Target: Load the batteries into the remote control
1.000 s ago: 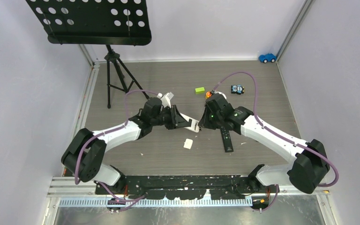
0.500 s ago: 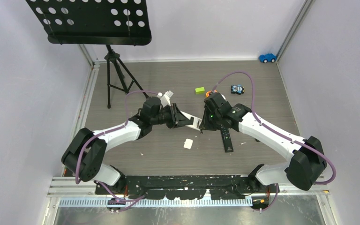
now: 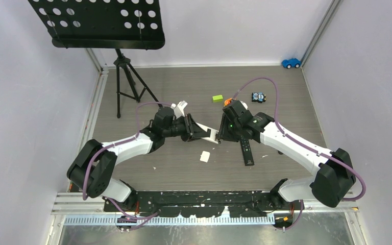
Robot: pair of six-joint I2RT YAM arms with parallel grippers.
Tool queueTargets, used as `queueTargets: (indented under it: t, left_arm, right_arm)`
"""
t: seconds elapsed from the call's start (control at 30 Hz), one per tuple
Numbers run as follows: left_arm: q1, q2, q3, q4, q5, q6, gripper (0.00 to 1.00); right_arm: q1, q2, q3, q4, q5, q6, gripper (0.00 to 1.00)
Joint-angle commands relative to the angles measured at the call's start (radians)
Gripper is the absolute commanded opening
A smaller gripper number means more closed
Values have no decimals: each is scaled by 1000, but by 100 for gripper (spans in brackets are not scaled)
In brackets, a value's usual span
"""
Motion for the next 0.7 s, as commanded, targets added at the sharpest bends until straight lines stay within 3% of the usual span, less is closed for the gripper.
queueTargets:
  t: [0.0,0.17,0.33,0.5,0.67]
  left_arm:
    - [4,-38,0,116,32,-59,0]
    - [8,-34,-6,119,17,-94,0]
    - [19,-28,-41,195,-3,-206,0]
    - [31,-27,-117,385,-50,-439,0]
    - [29,-27,-146,581,-69,-625,0]
  right_arm:
    - [-5,-30,28,21,19,33,43]
    - [-11,-121,-7,67,24,89,51]
    - [-14,-299,-129,238,60,203,62]
    - [-14,-453,-264,365,119,336,71]
    - [-14,-540,-392,542,80,430,75]
